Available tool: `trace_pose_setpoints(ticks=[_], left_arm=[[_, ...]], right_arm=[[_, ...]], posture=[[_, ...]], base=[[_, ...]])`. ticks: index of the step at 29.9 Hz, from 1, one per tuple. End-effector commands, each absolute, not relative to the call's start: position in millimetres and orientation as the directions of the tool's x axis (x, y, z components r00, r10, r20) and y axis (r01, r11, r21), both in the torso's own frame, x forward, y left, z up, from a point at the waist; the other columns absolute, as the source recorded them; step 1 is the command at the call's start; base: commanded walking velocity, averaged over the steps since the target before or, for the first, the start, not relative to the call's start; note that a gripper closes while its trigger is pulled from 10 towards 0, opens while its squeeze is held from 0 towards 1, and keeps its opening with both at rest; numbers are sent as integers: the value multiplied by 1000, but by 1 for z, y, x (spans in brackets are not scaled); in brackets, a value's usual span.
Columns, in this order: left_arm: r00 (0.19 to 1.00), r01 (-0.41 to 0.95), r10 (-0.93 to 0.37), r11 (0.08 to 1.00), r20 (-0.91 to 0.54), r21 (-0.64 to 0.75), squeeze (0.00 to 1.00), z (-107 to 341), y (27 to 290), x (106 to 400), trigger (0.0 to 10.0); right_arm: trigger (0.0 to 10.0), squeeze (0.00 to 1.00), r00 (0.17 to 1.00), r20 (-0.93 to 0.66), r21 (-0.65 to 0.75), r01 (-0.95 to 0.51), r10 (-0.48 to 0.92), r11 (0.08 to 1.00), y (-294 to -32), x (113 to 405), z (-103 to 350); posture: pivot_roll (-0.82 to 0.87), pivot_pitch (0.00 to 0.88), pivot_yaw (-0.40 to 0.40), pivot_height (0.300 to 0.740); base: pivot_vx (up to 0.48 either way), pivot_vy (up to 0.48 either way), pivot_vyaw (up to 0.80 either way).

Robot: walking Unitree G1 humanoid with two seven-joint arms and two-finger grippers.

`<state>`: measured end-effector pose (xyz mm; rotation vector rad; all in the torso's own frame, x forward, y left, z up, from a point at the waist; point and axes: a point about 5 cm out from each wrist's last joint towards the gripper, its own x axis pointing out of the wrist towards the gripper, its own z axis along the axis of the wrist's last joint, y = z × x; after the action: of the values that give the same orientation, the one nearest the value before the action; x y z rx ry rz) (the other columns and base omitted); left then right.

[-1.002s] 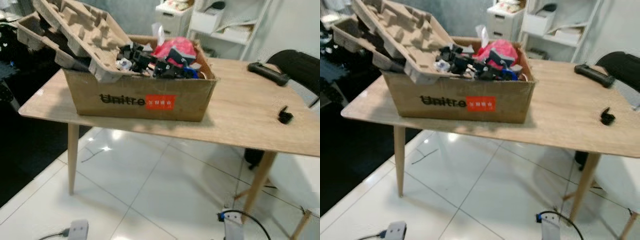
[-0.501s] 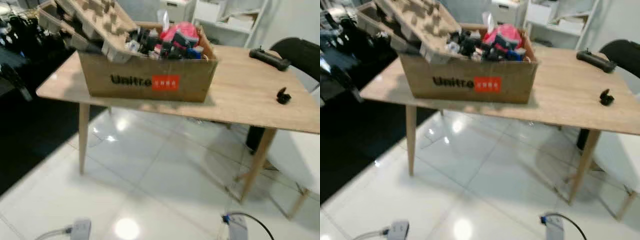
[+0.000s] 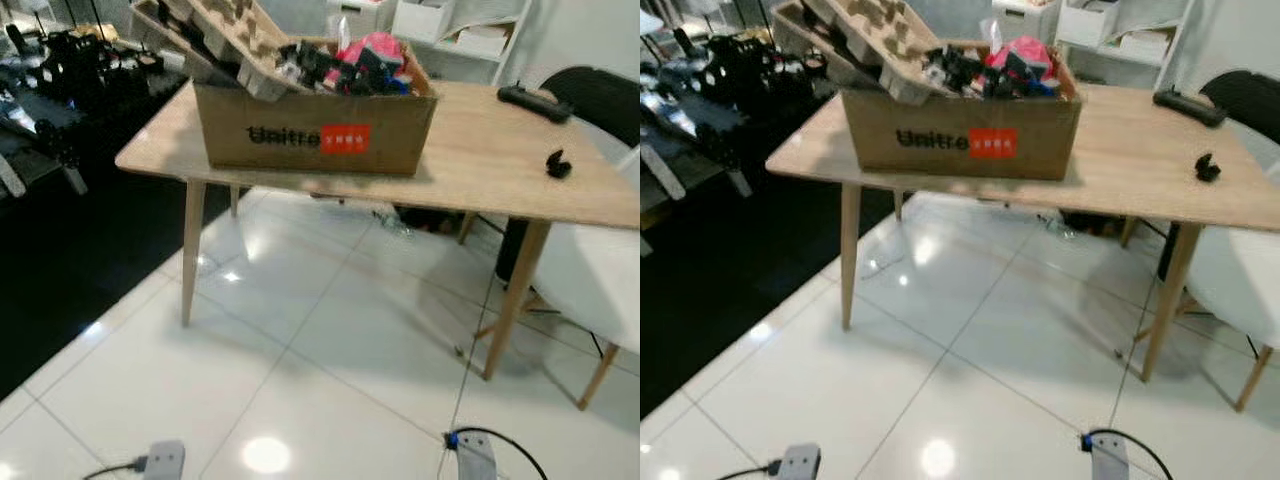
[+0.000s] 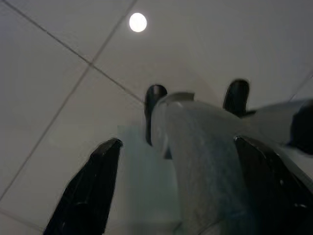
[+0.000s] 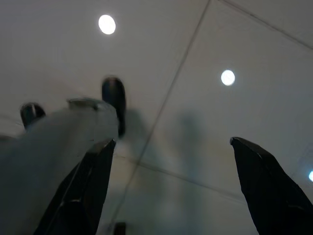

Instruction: Picking trash to rubbish bin

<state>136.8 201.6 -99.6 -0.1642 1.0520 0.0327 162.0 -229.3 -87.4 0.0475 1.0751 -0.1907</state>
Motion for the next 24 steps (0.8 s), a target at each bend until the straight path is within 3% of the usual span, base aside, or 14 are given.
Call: trace_pose_setpoints(ticks=[1, 15, 19, 24], left_arm=[[451, -104, -56, 988, -891, -115, 0, -104, 201, 123, 10000], [453, -94, -56, 989, -890, -110, 0, -104, 202, 125, 10000], [458, -102, -53, 988, -888, -112, 0, -104, 202, 126, 10000], [460, -102, -53, 988, -886, -113, 0, -103, 202, 127, 10000]], right_arm=[[10000, 0, 444, -887, -50, 180, -127, 982, -227, 158, -90], [10000, 0, 441, -888, -53, 181, -130, 982, -227, 159, -89], [10000, 0, 436, -890, -59, 182, -135, 982, -228, 159, -89], [10000, 0, 424, -895, -66, 179, -138, 982, -228, 158, -90]], posture=[[132, 90, -42, 740], [129, 77, -43, 740], [129, 74, -43, 740], [131, 77, -45, 740]], base=[[-330, 0, 0], [-326, 0, 0], [0, 0, 0], [0, 0, -774]])
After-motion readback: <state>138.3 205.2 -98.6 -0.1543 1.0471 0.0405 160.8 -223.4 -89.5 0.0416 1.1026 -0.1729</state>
